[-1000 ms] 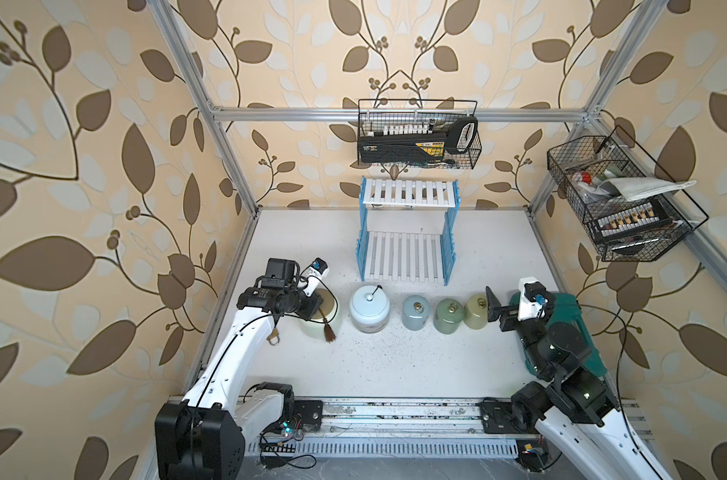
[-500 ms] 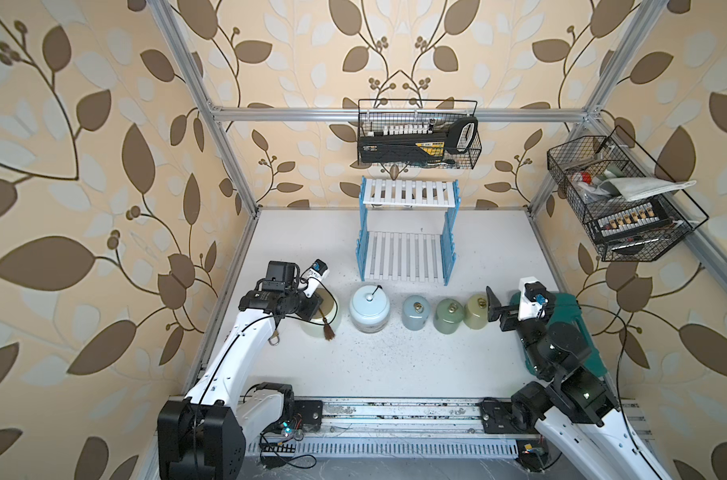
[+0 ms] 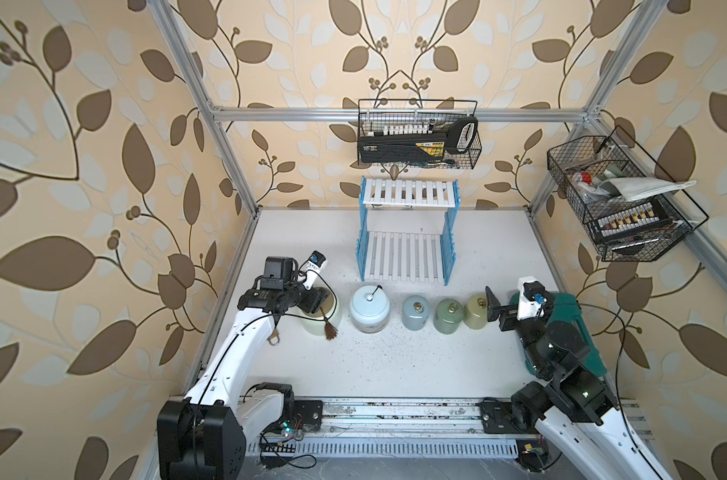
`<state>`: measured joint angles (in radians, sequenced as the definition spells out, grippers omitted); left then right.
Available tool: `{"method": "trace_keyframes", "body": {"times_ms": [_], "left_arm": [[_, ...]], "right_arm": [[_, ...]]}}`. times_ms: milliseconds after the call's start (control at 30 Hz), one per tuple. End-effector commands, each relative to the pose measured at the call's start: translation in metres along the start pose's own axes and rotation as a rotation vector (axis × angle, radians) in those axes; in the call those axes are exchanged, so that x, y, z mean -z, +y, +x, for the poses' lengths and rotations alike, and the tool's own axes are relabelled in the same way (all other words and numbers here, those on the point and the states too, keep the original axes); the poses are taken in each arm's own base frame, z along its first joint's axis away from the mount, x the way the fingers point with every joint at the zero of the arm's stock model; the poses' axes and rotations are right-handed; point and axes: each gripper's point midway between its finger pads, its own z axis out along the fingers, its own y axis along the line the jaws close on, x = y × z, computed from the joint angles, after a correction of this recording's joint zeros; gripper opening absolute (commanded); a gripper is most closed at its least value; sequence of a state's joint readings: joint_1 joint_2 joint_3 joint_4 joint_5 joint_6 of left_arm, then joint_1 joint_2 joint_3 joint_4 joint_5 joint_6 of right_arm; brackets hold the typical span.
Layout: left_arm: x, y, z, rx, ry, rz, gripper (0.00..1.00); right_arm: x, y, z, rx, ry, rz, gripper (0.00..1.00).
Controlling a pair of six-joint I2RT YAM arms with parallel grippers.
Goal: Remove the tea canisters from the shelf
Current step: Place the tea canister at the center of the board, then reset both arms
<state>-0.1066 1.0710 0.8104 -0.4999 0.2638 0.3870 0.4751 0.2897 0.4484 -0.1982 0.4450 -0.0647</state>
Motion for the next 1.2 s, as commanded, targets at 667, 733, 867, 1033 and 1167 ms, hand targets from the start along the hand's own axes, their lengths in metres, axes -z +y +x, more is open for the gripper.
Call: {"method": "trace_keyframes", "body": {"times_ms": [667, 733, 867, 1033, 1167], "left_arm": [[-0.031, 0.107, -0.052, 0.44, -0.161, -0.326, 0.99], [-0.041, 0.118, -0.044, 0.465, -0.127, -0.372, 0.99], [-0.047, 0.136, -0.039, 0.503, -0.134, -0.453, 0.99], [-0.052, 0.141, -0.037, 0.522, -0.207, -0.461, 0.99], [-0.064, 0.144, -0.024, 0.544, -0.211, -0.473, 0.99]], "right_arm": [[-0.064, -0.012, 0.017, 0.039, 0.172, 0.189, 0.99], [-0.073, -0.012, 0.025, 0.039, 0.178, 0.181, 0.99], [-0.088, -0.026, 0.043, 0.02, 0.206, 0.236, 0.99], [-0.105, -0.044, 0.078, -0.021, 0.251, 0.316, 0.99], [-0.12, -0.04, 0.107, -0.003, 0.273, 0.291, 0.99]]}}
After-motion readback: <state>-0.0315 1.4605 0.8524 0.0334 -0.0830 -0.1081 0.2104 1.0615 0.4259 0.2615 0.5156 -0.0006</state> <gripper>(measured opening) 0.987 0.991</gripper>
